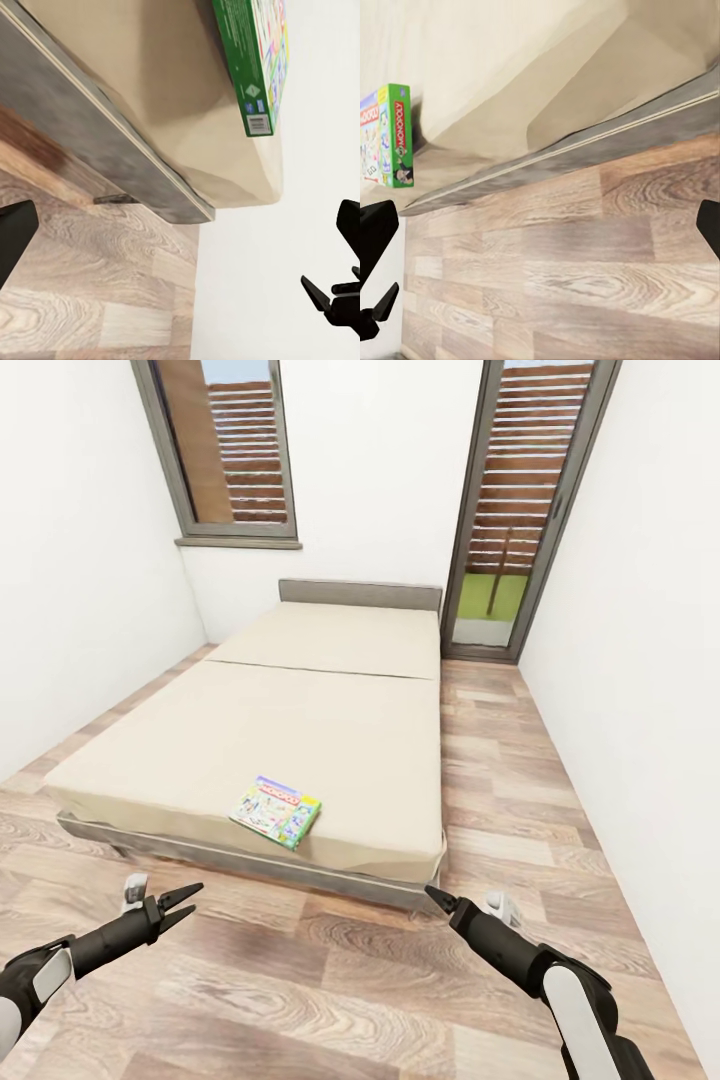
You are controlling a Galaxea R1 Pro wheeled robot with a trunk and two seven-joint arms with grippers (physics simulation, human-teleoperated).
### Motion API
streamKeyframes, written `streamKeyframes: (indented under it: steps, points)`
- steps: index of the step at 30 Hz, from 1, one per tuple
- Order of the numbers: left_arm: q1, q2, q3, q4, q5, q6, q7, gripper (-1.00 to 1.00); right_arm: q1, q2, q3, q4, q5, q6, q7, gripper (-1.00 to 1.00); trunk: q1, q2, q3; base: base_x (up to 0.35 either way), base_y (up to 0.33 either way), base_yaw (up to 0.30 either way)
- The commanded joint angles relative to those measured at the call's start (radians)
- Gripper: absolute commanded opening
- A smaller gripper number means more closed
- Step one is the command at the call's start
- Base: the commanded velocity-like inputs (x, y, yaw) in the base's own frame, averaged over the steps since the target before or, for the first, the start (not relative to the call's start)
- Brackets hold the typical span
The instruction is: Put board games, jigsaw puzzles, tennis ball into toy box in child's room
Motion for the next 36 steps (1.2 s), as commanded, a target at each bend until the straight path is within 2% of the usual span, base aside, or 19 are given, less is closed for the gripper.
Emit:
streamKeyframes:
  steps: [1, 8, 13, 21, 24, 27, 28, 33, 36]
  points:
    - [-0.001, 0.000, -0.004, 0.000, 0.007, 0.011, -0.002, 1.00, 0.000, 0.001, -0.003, 0.000, 0.003, 0.007, 0.006, 1.00, 0.000, 0.000, -0.001, 0.023, 0.000, -0.008]
    - [0.000, 0.000, -0.004, 0.000, 0.007, 0.012, -0.003, 1.00, 0.000, 0.001, -0.003, 0.000, 0.005, 0.007, 0.006, 1.00, 0.000, 0.000, -0.001, 0.040, -0.022, -0.002]
    - [-0.001, 0.000, -0.004, 0.000, 0.007, 0.012, -0.003, 1.00, 0.000, 0.000, -0.004, 0.000, 0.005, 0.008, 0.006, 1.00, 0.000, 0.000, -0.001, 0.213, -0.075, -0.013]
    - [0.000, 0.002, -0.004, 0.000, 0.007, 0.012, -0.004, 1.00, 0.001, 0.000, -0.014, 0.000, 0.006, 0.011, 0.007, 1.00, 0.000, 0.000, 0.002, 0.116, -0.012, -0.190]
    - [0.000, 0.004, -0.004, 0.000, 0.007, 0.012, -0.005, 1.00, 0.001, -0.001, -0.037, 0.000, 0.006, 0.012, 0.018, 1.00, 0.000, 0.000, 0.003, 0.017, -0.002, -0.188]
    - [0.000, 0.005, -0.004, 0.000, 0.007, 0.012, -0.012, 1.00, 0.000, -0.002, -0.081, 0.000, 0.001, 0.013, 0.051, 1.00, 0.000, 0.000, 0.003, 0.007, -0.001, -0.079]
    - [0.000, 0.005, -0.004, 0.000, 0.007, 0.012, -0.020, 1.00, 0.000, -0.002, -0.114, 0.000, -0.004, 0.013, 0.082, 1.00, 0.000, 0.000, 0.004, 0.004, 0.000, -0.040]
    - [0.000, 0.005, -0.004, 0.000, 0.007, 0.012, -0.043, 1.00, 0.006, -0.002, -0.227, 0.000, -0.011, 0.015, 0.198, 1.00, 0.000, 0.000, 0.004, 0.002, 0.000, -0.017]
    - [0.000, 0.005, -0.004, 0.000, 0.007, 0.012, -0.046, 1.00, 0.010, -0.002, -0.260, 0.001, -0.013, 0.016, 0.226, 1.00, 0.000, 0.000, 0.004, 0.000, 0.000, -0.004]
